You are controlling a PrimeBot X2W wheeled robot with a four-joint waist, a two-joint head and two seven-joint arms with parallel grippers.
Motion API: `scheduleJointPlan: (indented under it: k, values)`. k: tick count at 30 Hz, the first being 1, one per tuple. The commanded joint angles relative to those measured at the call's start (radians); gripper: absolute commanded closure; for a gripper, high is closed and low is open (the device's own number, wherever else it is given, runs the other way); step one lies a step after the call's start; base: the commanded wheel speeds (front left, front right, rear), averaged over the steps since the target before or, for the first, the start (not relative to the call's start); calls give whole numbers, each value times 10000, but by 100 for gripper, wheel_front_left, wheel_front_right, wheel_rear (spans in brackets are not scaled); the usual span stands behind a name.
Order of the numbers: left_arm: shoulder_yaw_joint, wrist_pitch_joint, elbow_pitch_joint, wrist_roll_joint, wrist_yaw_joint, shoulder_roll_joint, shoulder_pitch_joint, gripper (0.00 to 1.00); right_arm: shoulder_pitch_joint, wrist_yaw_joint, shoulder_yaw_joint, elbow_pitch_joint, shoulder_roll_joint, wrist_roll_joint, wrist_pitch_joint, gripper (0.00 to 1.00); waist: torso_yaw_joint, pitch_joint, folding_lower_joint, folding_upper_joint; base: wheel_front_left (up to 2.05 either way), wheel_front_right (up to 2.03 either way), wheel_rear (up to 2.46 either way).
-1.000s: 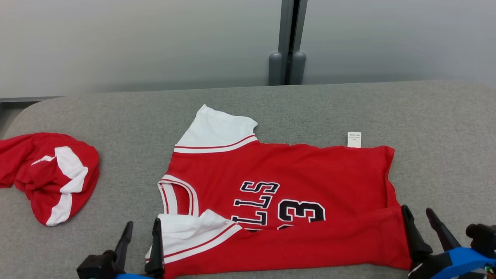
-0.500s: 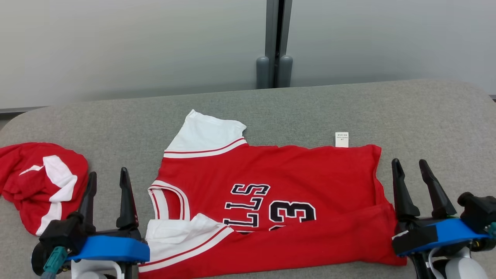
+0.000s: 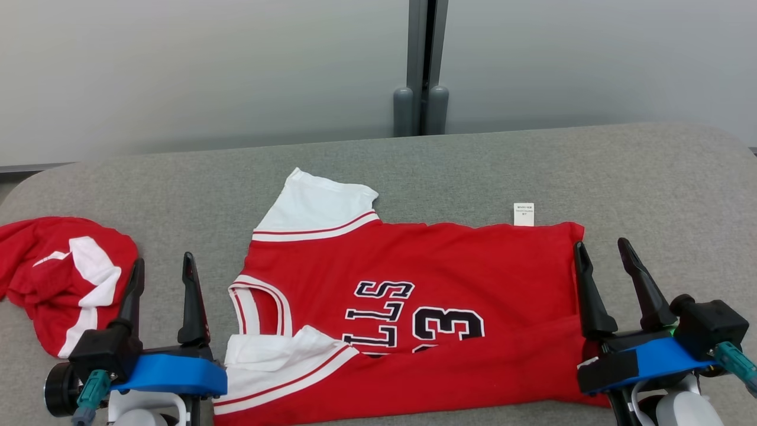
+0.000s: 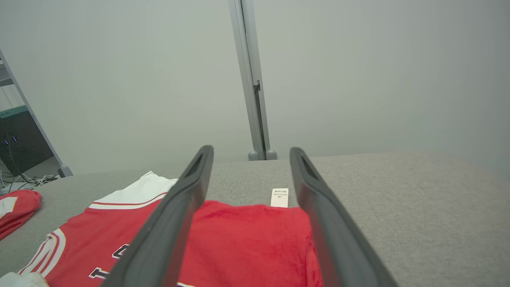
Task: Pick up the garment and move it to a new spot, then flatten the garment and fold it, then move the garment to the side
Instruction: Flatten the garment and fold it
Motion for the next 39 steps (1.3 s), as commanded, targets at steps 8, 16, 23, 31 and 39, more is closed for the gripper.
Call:
scheduleJointPlan:
  k: [8, 16, 23, 31, 39]
  values:
    - [250, -46, 284, 418, -136, -247, -7, 0, 90, 2, -10, 189, 32, -156, -141, 0, 183, -19, 0, -1, 0, 0, 0]
    - [418, -46, 584, 679, -245, -412, 71, 0, 200, 2, -139, 473, 34, -350, -10, 0, 236, -148, 0, -1, 0, 0, 0]
    - [552, -47, 682, 856, -338, -480, 101, 0, 224, 2, -179, 620, 35, -444, 124, 0, 238, -179, 0, -1, 0, 0, 0]
    - [503, 26, 1102, 828, -920, -138, -1435, 0, -864, 2, -862, 820, -25, -963, 586, 0, 88, 307, 0, -1, 0, 0, 0]
    - [117, 998, 1733, 822, -1700, 681, -4665, 0, -2509, 2, -1046, 624, -512, -1228, 1392, 0, -285, 1651, 0, -1, 0, 0, 0]
